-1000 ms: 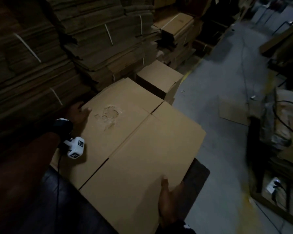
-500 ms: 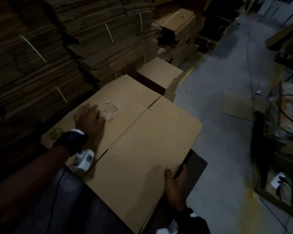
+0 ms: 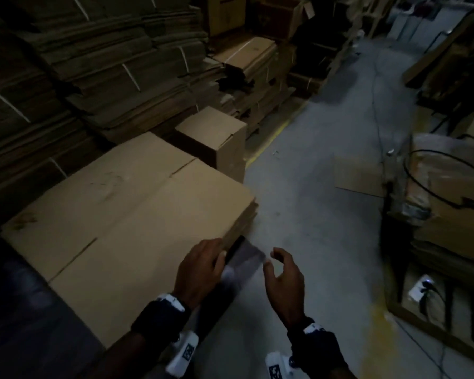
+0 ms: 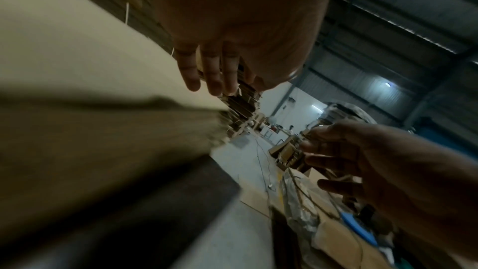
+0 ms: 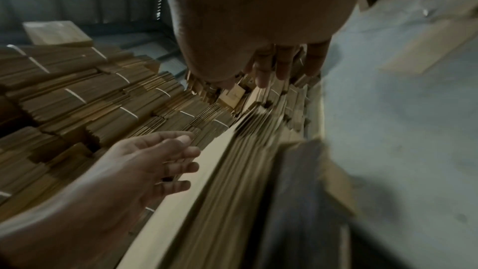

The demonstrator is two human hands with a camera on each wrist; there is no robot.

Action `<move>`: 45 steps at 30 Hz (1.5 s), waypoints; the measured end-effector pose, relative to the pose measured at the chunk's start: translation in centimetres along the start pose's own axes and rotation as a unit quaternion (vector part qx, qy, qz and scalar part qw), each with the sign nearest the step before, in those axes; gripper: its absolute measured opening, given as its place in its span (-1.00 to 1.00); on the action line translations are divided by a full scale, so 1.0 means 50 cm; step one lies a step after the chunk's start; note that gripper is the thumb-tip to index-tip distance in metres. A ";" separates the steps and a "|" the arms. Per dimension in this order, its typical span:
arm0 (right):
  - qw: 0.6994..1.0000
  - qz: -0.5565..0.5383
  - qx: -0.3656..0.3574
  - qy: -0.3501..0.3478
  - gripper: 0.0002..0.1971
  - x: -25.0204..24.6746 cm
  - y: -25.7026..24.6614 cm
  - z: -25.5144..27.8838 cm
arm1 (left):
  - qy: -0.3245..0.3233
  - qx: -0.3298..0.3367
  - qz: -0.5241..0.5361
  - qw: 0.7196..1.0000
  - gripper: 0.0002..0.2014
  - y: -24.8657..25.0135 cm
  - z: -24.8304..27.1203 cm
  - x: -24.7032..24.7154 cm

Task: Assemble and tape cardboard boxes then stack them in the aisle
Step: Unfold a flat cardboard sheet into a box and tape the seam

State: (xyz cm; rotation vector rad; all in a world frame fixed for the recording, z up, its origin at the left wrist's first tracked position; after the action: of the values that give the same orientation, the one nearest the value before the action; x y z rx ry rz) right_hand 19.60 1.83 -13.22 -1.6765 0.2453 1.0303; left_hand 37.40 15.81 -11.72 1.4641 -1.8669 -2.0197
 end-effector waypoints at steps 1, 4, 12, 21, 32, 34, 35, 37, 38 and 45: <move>1.000 0.011 -0.008 0.006 -0.63 -0.028 0.033 -0.009 | 0.006 0.008 0.002 1.000 -0.63 0.025 0.002 0.038; 0.998 0.047 -0.032 0.035 -0.65 -0.105 0.120 -0.046 | 0.034 0.032 0.011 0.999 -0.64 0.102 -0.008 0.123; 0.989 0.100 -0.063 0.084 -0.62 -0.235 0.277 -0.229 | 0.053 0.028 -0.010 0.998 -0.58 0.217 -0.110 0.295; 0.983 0.115 -0.125 0.073 -0.60 -0.212 0.289 -0.561 | 0.078 -0.045 -0.029 0.995 -0.59 0.177 -0.375 0.397; 0.973 0.076 -0.215 -0.012 -0.57 -0.096 0.141 -0.924 | 0.136 -0.141 -0.025 0.980 -0.52 0.115 -0.648 0.396; 0.969 0.071 -0.234 -0.034 -0.59 -0.054 0.112 -0.992 | 0.156 -0.148 -0.039 0.976 -0.55 0.097 -0.687 0.387; 0.967 0.066 -0.243 -0.048 -0.61 -0.030 0.096 -1.028 | 0.167 -0.147 -0.045 0.974 -0.58 0.082 -0.709 0.383; 0.960 0.061 -0.261 -0.079 -0.63 0.017 0.064 -1.099 | 0.189 -0.166 -0.039 0.967 -0.57 0.048 -0.759 0.372; 0.957 0.059 -0.268 -0.092 -0.62 0.041 0.049 -1.133 | 0.200 -0.182 -0.036 0.962 -0.56 0.027 -0.785 0.365; 0.927 0.037 -0.331 -0.174 -0.62 0.169 -0.068 -1.325 | 0.293 -0.264 -0.003 0.919 -0.52 -0.057 -0.940 0.304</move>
State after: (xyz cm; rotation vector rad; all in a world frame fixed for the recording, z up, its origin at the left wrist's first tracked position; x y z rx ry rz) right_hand 60.04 -51.37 -15.55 -2.0366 -0.3152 1.5596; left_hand 59.80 -28.12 -15.49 1.6376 -0.9887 -1.6273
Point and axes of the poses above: each hand's wrist, its own z-axis away from the middle knuckle, its own x-axis out of the palm, y = z × x, the point moved 8 cm from there along -z, towards the middle knuckle, and after that the axes turned 14 degrees about z, right-handed, at the moved point
